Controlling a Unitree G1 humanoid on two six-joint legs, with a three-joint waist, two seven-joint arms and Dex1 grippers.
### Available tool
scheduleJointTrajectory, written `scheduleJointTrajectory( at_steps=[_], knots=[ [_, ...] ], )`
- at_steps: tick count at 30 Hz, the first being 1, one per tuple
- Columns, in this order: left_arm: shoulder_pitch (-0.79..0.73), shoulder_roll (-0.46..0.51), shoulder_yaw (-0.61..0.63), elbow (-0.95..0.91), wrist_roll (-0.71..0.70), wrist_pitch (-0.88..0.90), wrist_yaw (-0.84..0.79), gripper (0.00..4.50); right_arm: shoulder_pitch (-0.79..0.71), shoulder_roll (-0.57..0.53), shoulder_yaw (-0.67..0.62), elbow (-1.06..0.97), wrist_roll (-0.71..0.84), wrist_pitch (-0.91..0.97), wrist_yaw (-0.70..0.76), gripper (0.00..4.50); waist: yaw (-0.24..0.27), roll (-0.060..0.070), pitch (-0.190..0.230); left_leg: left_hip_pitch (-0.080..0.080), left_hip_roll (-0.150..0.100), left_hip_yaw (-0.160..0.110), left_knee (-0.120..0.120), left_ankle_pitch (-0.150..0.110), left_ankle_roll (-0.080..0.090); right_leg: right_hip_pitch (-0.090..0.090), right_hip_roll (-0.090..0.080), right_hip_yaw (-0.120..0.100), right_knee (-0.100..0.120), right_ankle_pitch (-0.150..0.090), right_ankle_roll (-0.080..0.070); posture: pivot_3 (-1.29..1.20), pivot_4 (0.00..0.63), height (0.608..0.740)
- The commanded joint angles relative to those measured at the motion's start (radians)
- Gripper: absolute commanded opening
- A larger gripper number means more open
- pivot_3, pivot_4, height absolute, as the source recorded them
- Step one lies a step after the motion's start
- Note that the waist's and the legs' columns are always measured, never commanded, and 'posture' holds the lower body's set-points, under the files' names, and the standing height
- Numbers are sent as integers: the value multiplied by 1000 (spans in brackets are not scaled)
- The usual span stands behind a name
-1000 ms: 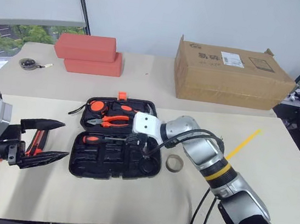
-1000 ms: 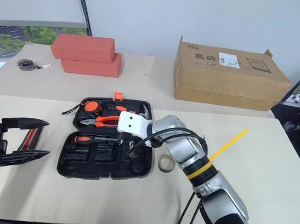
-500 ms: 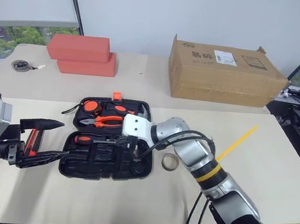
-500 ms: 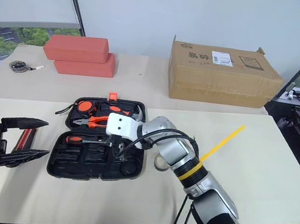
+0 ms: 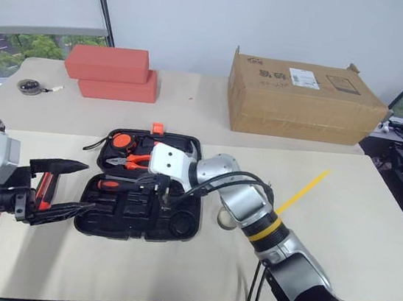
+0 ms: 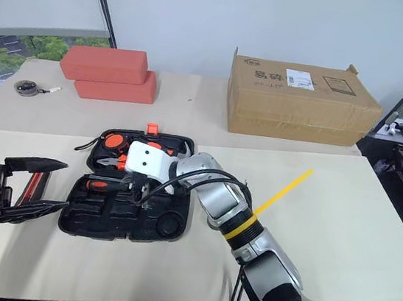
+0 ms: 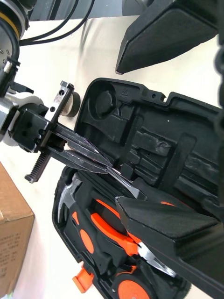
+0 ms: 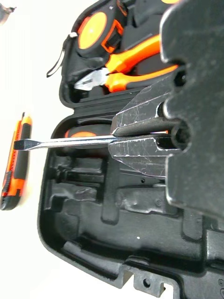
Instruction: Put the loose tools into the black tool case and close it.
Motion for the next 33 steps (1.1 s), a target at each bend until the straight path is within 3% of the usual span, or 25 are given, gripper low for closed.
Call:
scheduleJointTrajectory(
  at_steps=[1,4,11,12,16,18,20,24,29,30,33],
  knots=[
    [-11,11,5,1,3,-26,-1,4500,-1,-4,7,-18,-24,13,-20,27,-1,0,0,0,0,0,0,0,0,0,0,0,0,0,0,0,150,712],
    [-13,10,0,4,9,-30,-2,4500,14,3,10,-5,-22,-5,-24,27,-1,0,0,0,0,0,0,0,0,0,0,0,0,0,-1,0,150,712],
    [-21,14,-10,16,11,-37,-6,4500,15,12,-13,-33,-9,25,-35,2200,-1,0,0,0,0,0,-1,0,0,0,0,0,0,0,-1,0,150,712],
    [-23,15,-13,19,12,-37,-6,4500,10,15,-26,-36,-4,33,-42,2684,-1,0,0,0,0,0,-1,0,0,0,0,0,0,0,-1,0,150,712],
    [-28,15,-19,25,17,-40,-5,4500,4,39,-121,-44,59,37,-72,3935,0,0,0,0,0,0,-1,0,0,0,0,0,0,0,-1,0,150,712],
    [-27,13,-21,30,20,-44,-5,4500,29,68,-194,-52,144,7,-68,3800,1,0,0,0,0,0,-1,0,0,0,0,0,0,0,-1,0,150,712],
    [-19,7,-21,42,28,-53,-8,4500,96,57,-225,-97,222,14,-17,3392,1,0,0,0,0,0,-1,0,0,0,0,0,0,0,-1,0,150,712],
    [-7,3,-33,79,50,-81,-16,4500,192,27,-186,-114,227,-52,24,1988,6,-1,0,0,0,-1,-3,-1,0,1,0,0,-2,-1,-2,0,150,712],
    [-5,7,-56,120,83,-116,-29,4500,189,27,-120,15,123,-59,-55,264,1,-1,1,0,0,1,-2,-2,0,-1,0,0,-2,-1,-2,0,150,712],
    [-5,7,-59,125,86,-121,-30,4500,180,28,-110,48,96,-48,-81,83,1,-1,1,1,1,1,-3,-2,0,0,0,0,-1,-1,-2,0,150,712],
    [-9,5,-61,131,87,-127,-31,4500,167,-16,-37,117,18,-46,-57,83,1,0,1,1,3,0,-3,-2,1,-1,0,-1,-1,-1,-2,0,150,712]
  ],
)
